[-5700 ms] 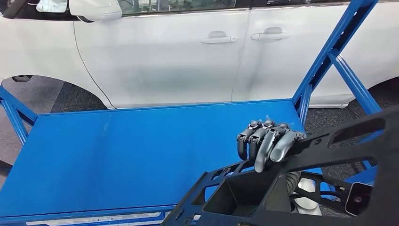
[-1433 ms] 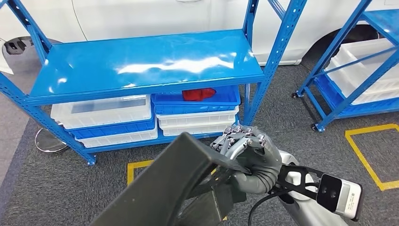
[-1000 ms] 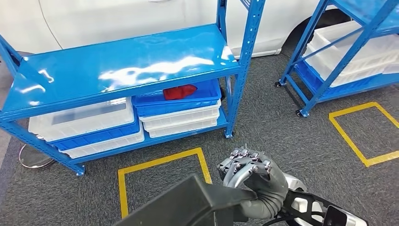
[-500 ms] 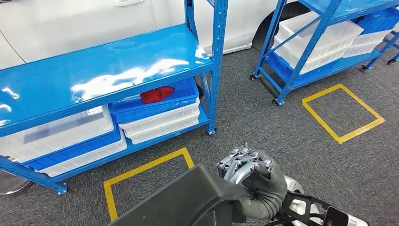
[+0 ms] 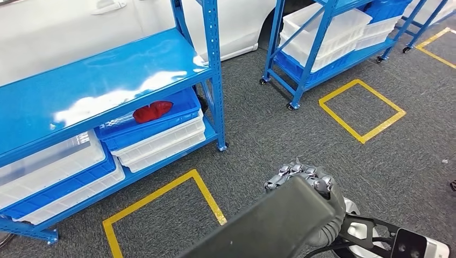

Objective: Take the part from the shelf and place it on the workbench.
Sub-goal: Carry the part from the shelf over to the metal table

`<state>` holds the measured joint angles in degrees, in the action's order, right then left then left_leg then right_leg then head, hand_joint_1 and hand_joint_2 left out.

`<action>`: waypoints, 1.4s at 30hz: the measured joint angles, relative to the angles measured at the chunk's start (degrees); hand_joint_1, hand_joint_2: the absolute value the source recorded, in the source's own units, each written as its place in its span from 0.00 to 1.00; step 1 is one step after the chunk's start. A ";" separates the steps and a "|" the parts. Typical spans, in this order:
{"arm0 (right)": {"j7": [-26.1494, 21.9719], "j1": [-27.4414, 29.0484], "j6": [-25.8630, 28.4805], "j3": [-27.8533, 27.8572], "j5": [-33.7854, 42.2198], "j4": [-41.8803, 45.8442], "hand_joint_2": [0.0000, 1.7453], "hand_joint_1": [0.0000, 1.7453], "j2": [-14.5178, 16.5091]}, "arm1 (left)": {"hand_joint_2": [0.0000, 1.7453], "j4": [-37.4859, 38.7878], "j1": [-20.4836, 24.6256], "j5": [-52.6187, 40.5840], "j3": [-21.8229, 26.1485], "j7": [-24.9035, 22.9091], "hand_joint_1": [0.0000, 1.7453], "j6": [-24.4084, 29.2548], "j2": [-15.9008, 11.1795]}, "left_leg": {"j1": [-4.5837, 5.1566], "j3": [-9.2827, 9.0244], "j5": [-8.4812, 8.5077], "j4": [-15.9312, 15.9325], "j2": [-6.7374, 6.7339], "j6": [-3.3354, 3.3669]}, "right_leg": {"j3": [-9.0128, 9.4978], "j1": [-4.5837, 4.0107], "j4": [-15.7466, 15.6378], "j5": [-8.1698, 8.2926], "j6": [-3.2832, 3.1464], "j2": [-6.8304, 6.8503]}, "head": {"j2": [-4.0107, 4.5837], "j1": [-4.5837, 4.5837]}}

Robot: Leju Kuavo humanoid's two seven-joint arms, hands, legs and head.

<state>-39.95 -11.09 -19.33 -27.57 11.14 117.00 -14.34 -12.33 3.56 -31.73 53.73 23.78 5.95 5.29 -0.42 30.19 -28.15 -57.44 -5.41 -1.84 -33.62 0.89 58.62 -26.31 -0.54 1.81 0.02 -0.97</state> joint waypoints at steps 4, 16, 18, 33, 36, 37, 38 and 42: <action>0.00 0.28 -0.80 0.61 0.39 0.15 1.00 1.00 0.01 | 1.00 0.00 -0.18 0.15 0.11 0.03 0.00 0.01 0.23 | -0.38 4.85 -6.80 -11.65 4.28 -0.64 | -0.31 0.03 -0.23 0.50 -1.05 -2.07 | -0.01 -0.27; 0.00 2.57 -3.91 3.40 0.84 0.64 1.00 1.00 -0.11 | 1.00 0.00 -0.12 0.06 0.51 -0.11 0.00 -0.30 0.67 | -0.42 -0.42 0.68 1.00 7.19 1.84 | -1.54 -0.18 0.46 0.90 1.09 -7.32 | -0.01 -0.20; 0.00 2.80 -4.42 4.06 1.15 0.77 1.00 1.00 -0.21 | 1.00 0.00 -0.11 0.00 0.52 -0.10 0.00 -0.44 0.81 | -0.52 -0.55 1.21 1.70 5.75 2.40 | -3.85 -0.26 5.37 -2.14 1.45 -4.34 | 0.00 0.06; 0.00 3.80 -7.82 8.68 3.18 0.78 1.00 1.00 -0.27 | 1.00 0.00 0.26 -0.37 0.52 -0.26 0.00 -1.32 1.35 | -0.17 1.61 -3.67 -4.58 3.22 -0.21 | -0.13 0.21 -0.93 0.85 -0.49 -1.45 | -0.01 0.08; 0.00 4.38 -9.02 9.73 2.28 0.67 1.00 1.00 0.70 | 1.00 0.00 -0.13 -0.50 0.55 -0.10 0.00 -1.51 1.35 | -0.19 6.59 -8.39 -15.67 4.81 -0.37 | -0.35 0.04 -0.90 1.01 -0.77 -3.13 | -0.01 0.08; 0.00 4.56 -9.33 10.02 2.08 0.60 1.00 1.00 1.06 | 1.00 0.00 -0.22 -0.51 0.55 -0.04 0.00 -1.62 1.35 | -0.19 7.04 -7.98 -16.50 4.87 -0.30 | -0.37 -0.01 -0.86 1.03 -0.78 -3.78 | -0.01 0.08; 0.00 4.65 -9.63 10.32 1.96 0.50 1.00 1.00 1.39 | 1.00 0.00 -0.24 -0.51 0.56 0.02 0.00 -1.74 1.32 | -0.19 6.42 -6.46 -14.97 5.00 -0.16 | -0.35 -0.04 -0.79 1.04 -0.78 -4.45 | 0.00 0.08; 0.02 4.02 -10.52 11.38 1.86 -0.21 1.00 1.00 2.40 | 1.00 0.00 -0.19 -0.50 0.58 0.34 0.00 -2.13 1.00 | -0.29 0.47 -0.11 -1.27 8.55 0.67 | -0.65 -0.04 -0.30 1.15 -0.14 -7.02 | -0.01 0.11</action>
<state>-39.94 -7.08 -29.85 -16.19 13.00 116.79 -11.94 -12.33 3.37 -32.22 54.31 24.12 3.82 6.29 -0.71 30.66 -28.26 -58.71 3.13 -1.17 -34.26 0.85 58.32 -25.17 -0.68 -5.20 0.01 -0.86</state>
